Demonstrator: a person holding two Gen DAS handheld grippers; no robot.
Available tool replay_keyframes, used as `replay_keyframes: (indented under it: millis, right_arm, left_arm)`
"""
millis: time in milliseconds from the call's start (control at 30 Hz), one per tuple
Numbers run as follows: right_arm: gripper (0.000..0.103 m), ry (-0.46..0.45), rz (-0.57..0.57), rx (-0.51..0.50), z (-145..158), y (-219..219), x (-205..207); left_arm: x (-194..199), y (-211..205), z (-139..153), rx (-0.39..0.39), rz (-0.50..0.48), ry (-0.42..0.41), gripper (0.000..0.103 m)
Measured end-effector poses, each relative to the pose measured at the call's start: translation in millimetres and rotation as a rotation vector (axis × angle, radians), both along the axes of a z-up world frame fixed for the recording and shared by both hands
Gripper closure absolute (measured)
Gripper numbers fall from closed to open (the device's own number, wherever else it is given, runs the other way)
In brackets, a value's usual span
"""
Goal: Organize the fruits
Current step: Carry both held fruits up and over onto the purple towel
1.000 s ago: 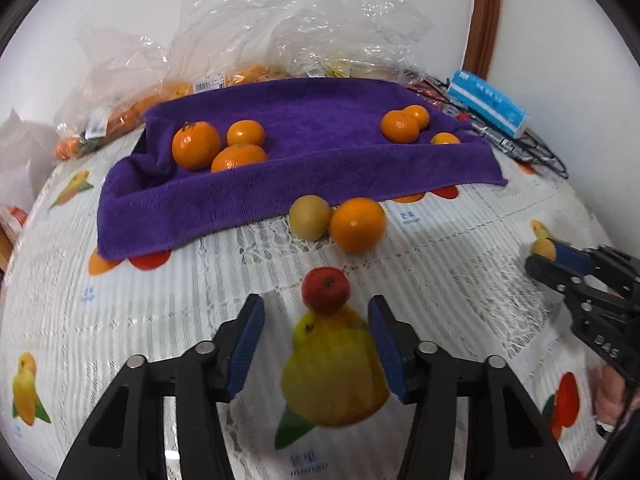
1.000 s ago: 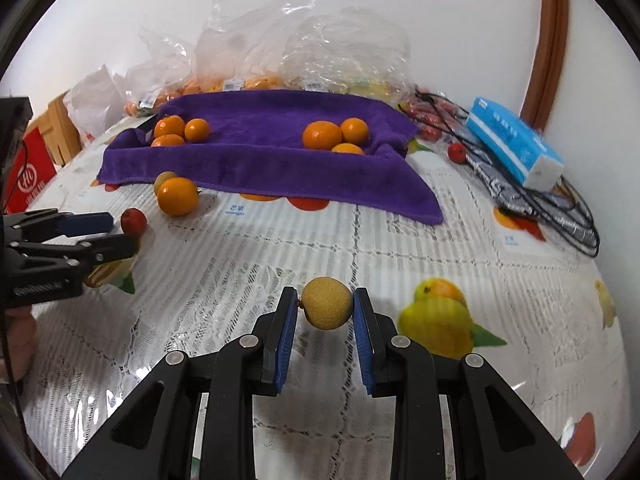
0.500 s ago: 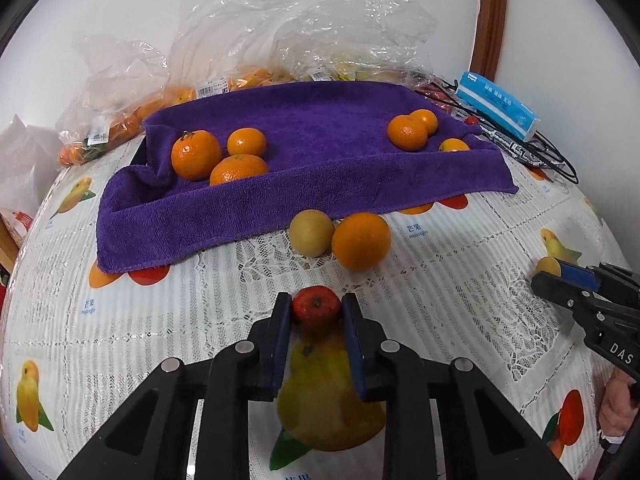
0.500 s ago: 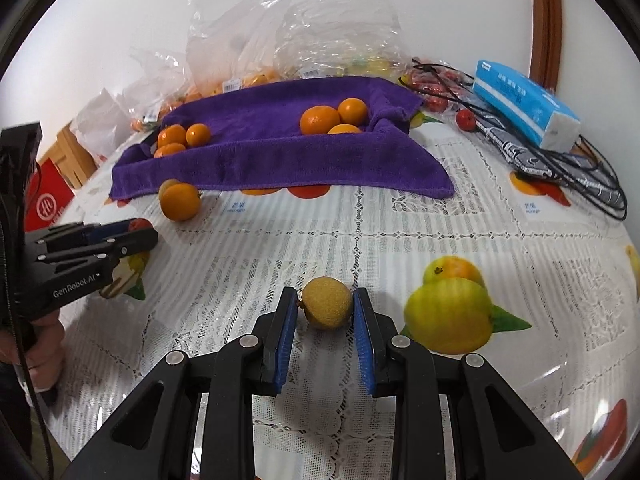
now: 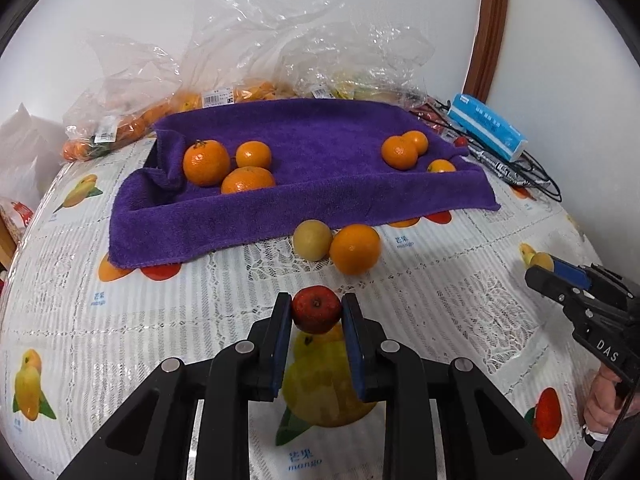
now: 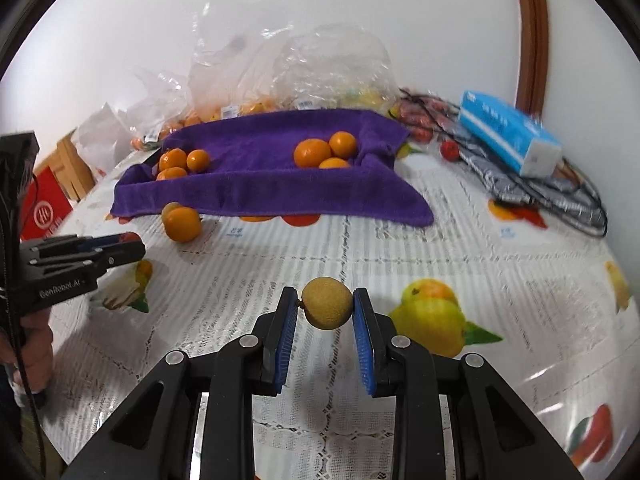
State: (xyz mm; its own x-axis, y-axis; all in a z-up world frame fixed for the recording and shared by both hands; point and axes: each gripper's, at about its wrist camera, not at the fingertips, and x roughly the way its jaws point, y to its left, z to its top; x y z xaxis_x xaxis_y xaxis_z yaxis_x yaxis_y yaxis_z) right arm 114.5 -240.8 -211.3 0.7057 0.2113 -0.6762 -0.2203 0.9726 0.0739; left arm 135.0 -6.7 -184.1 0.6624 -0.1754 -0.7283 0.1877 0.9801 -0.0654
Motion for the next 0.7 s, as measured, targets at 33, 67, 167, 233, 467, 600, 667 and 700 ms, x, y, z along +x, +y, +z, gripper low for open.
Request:
replay_keyframes:
  millis: [33,67,167,233,467,600,667,700]
  right_arm:
    - [0.075,-0.001,0.007,-0.002,2.0,2.3,-0.8]
    - [0.075,-0.003,0.014,-0.001,4.4,4.3,-1.5]
    - [0.075,-0.018,0.026,-0.009,12.2,11.6,-4.2]
    - [0.075,-0.042,0.028,-0.029,20.3,16.7,-4.8]
    - [0.075,-0.086,0.028,-0.019,52.8,26.7,3.3]
    - [0.075,-0.106,0.019,-0.018,68.0,33.4,13.6]
    - [0.075,-0.114,0.018,-0.009,75.7,36.0,16.5]
    - [0.075,-0.118,0.019,-0.006,79.7,37.5,17.8]
  left_arm:
    - [-0.6,1.5,1.5,-0.005,0.0,-0.001,0.079]
    - [-1.1,3.1,3.5,-0.008,0.003,-0.003,0.079]
    - [-2.2,8.1,11.0,-0.028,0.005,-0.014,0.079]
    - [-3.1,11.7,17.0,-0.039,0.008,-0.023,0.079]
    - [-0.3,27.3,39.9,-0.06,0.041,-0.046,0.079]
    - [3.7,35.3,50.9,-0.07,0.053,-0.056,0.079]
    - [6.0,39.3,57.4,-0.075,0.056,-0.064,0.079]
    - [7.2,40.7,60.3,-0.078,0.057,-0.067,0.079]
